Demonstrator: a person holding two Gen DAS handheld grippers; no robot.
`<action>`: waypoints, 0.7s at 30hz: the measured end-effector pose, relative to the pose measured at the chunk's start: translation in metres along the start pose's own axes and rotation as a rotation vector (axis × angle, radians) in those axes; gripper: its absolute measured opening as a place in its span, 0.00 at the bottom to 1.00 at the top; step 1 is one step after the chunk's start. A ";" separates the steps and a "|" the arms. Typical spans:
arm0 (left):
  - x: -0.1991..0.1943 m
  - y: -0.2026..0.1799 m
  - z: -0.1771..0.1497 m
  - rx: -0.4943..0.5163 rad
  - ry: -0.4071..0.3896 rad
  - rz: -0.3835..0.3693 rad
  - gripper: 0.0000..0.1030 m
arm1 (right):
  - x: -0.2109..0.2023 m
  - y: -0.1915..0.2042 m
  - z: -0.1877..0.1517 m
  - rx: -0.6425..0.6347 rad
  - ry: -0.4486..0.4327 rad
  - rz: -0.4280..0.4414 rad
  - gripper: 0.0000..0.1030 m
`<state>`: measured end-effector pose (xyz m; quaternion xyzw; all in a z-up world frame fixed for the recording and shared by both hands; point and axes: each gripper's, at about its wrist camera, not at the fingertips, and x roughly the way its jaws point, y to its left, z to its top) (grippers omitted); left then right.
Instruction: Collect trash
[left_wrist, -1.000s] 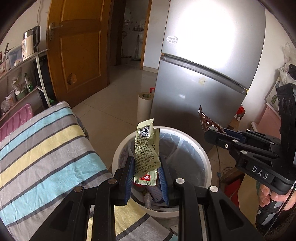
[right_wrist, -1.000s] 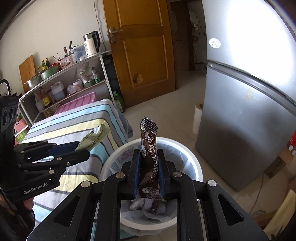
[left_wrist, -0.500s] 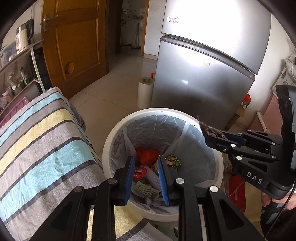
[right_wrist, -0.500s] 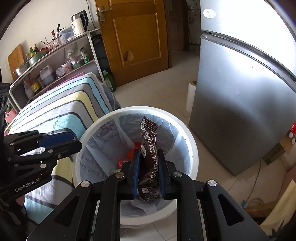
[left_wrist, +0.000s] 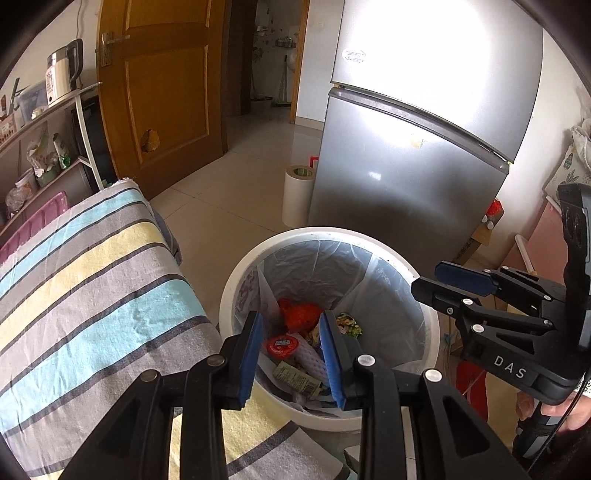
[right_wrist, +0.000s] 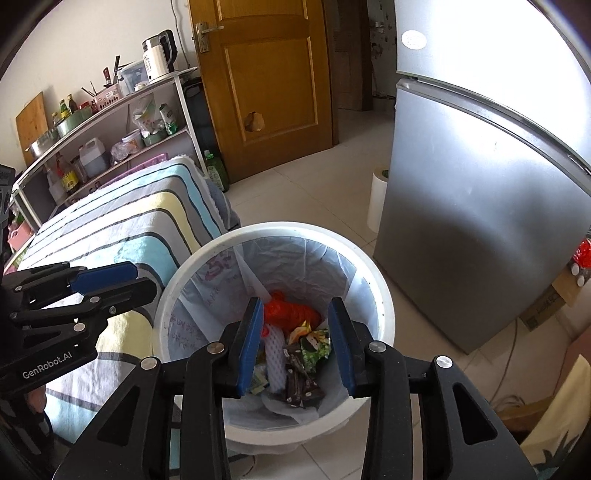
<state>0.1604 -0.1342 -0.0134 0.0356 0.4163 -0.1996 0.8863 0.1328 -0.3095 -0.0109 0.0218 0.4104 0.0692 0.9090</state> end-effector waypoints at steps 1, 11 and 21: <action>-0.006 0.000 -0.001 -0.006 -0.009 0.006 0.31 | -0.005 0.001 -0.001 0.003 -0.012 0.001 0.37; -0.063 -0.005 -0.020 -0.005 -0.129 0.059 0.43 | -0.054 0.025 -0.021 0.045 -0.101 -0.022 0.41; -0.108 -0.012 -0.054 0.010 -0.232 0.155 0.44 | -0.094 0.049 -0.049 0.062 -0.181 -0.092 0.54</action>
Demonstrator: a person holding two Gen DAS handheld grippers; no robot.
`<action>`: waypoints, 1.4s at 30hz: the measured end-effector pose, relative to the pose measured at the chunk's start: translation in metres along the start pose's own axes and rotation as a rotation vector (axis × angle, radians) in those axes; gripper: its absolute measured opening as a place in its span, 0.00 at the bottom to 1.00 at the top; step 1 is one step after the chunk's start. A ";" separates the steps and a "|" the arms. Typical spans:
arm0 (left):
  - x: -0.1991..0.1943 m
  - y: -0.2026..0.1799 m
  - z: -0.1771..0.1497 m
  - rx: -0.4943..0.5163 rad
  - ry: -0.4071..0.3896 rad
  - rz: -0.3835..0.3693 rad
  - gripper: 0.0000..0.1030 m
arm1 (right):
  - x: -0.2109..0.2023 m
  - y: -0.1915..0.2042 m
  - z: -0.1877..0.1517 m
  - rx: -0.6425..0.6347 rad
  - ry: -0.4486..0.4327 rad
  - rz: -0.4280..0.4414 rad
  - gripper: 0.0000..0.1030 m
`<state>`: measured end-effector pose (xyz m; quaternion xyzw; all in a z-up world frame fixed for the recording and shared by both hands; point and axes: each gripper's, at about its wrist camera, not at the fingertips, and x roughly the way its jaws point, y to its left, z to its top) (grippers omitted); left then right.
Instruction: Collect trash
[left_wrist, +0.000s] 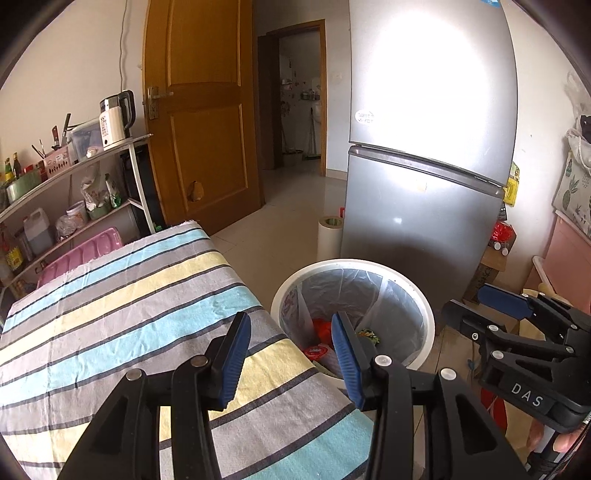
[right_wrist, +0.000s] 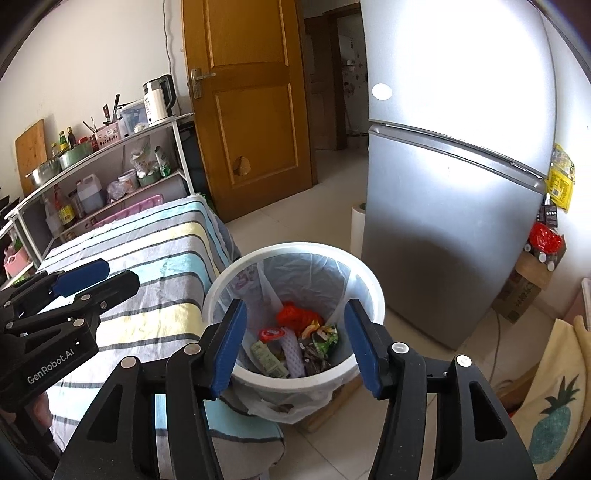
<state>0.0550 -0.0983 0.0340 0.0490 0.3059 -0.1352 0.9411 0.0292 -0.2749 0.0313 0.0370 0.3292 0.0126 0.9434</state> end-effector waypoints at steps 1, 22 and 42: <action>-0.004 0.001 -0.002 -0.002 -0.007 0.007 0.44 | -0.003 0.001 -0.003 0.003 -0.002 -0.005 0.54; -0.041 0.032 -0.031 -0.105 -0.053 0.059 0.53 | -0.033 0.035 -0.032 -0.020 -0.071 -0.054 0.54; -0.034 0.031 -0.036 -0.102 -0.035 0.067 0.53 | -0.033 0.038 -0.037 0.010 -0.076 -0.057 0.54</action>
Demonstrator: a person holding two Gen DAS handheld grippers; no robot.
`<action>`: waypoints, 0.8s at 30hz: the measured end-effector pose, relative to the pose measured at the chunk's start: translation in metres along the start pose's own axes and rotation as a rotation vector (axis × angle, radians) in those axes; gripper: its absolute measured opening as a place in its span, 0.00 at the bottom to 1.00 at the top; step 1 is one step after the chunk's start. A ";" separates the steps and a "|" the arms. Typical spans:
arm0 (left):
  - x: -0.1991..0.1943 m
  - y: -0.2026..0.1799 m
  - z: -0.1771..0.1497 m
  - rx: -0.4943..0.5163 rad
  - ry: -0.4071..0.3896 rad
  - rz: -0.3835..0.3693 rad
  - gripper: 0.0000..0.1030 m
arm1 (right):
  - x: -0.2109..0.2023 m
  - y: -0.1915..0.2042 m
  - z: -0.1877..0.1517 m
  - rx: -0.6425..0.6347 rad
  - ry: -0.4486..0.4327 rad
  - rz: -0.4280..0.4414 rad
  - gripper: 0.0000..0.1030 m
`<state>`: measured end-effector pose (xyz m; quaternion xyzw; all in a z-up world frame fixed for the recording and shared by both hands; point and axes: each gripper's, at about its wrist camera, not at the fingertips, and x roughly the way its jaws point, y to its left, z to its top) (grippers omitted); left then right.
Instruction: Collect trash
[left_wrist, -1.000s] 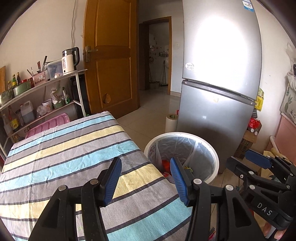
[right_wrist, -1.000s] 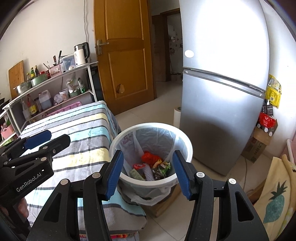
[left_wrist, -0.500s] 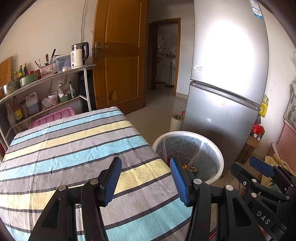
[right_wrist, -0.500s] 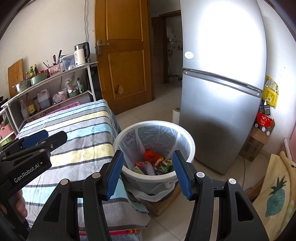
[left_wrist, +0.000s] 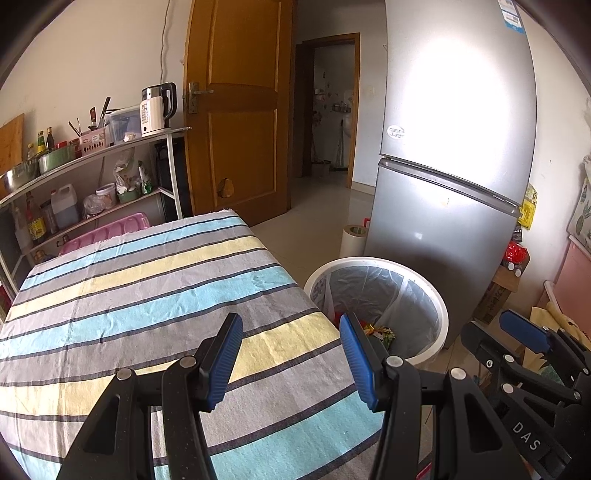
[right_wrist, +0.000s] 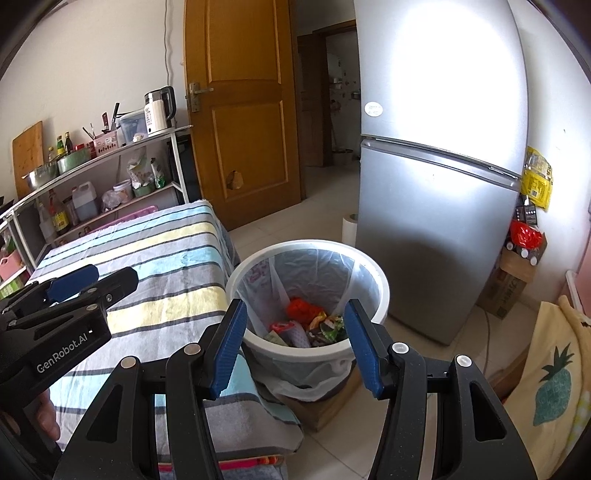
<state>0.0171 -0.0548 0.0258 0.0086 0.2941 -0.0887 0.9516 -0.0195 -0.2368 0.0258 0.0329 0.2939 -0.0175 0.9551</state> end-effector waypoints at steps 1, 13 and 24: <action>0.000 0.000 0.000 0.000 -0.001 -0.001 0.53 | 0.000 0.000 0.000 0.000 0.000 0.000 0.54; 0.002 0.000 -0.003 0.000 0.005 0.001 0.53 | 0.000 0.001 0.000 0.006 0.001 -0.005 0.54; 0.002 0.002 -0.003 -0.001 0.010 0.002 0.53 | 0.001 0.002 0.000 0.003 0.002 -0.003 0.54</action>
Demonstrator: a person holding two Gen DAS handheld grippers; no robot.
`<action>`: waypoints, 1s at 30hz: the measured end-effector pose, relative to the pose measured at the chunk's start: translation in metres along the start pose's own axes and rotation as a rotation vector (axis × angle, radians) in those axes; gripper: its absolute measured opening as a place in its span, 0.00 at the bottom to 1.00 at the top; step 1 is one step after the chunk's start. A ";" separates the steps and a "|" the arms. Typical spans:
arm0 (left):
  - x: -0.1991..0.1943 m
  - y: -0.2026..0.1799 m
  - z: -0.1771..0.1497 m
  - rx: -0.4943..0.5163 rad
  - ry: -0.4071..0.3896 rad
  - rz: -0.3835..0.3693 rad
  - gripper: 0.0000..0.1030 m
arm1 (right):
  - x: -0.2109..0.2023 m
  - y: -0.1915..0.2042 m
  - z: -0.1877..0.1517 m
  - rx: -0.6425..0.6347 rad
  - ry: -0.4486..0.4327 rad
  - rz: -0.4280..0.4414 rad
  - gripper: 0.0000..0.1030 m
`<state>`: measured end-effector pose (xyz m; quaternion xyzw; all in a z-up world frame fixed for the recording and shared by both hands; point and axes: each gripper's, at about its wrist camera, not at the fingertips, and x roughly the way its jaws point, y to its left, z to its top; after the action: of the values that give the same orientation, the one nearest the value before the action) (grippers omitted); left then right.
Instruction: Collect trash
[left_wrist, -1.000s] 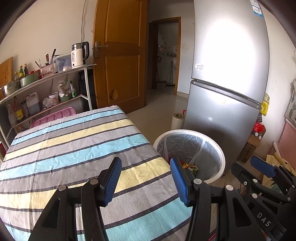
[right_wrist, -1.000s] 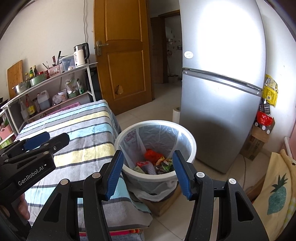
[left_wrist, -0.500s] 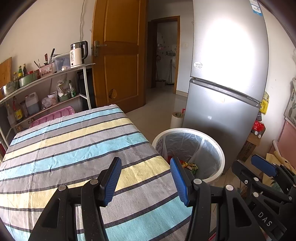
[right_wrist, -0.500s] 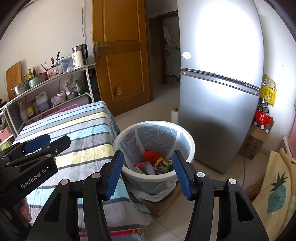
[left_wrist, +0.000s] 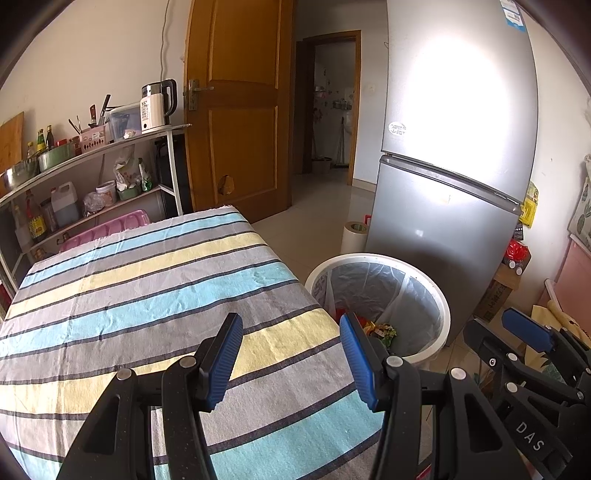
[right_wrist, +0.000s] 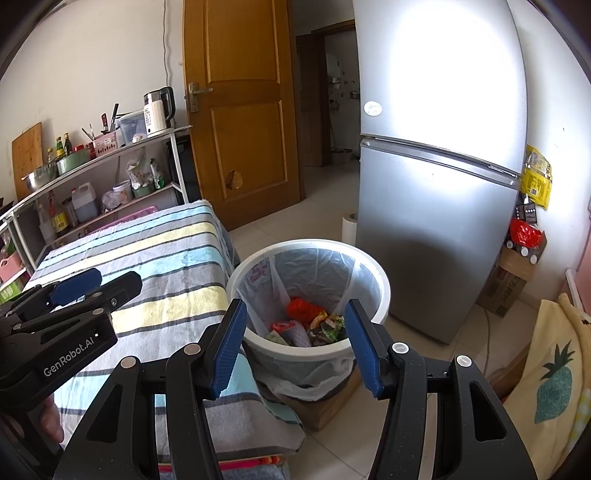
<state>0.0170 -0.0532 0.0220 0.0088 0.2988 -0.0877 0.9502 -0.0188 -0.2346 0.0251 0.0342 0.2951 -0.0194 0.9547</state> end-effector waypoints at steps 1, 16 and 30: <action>0.000 0.000 0.000 0.000 0.000 0.000 0.53 | 0.000 0.000 0.000 -0.002 0.001 0.000 0.54; -0.001 0.001 0.000 -0.002 0.002 0.003 0.53 | 0.001 0.003 0.000 -0.001 0.005 0.003 0.54; 0.000 0.001 0.001 -0.002 0.003 0.002 0.53 | 0.002 0.002 0.000 -0.001 0.005 0.006 0.54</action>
<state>0.0174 -0.0520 0.0225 0.0084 0.3005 -0.0866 0.9498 -0.0170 -0.2324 0.0236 0.0347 0.2973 -0.0164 0.9540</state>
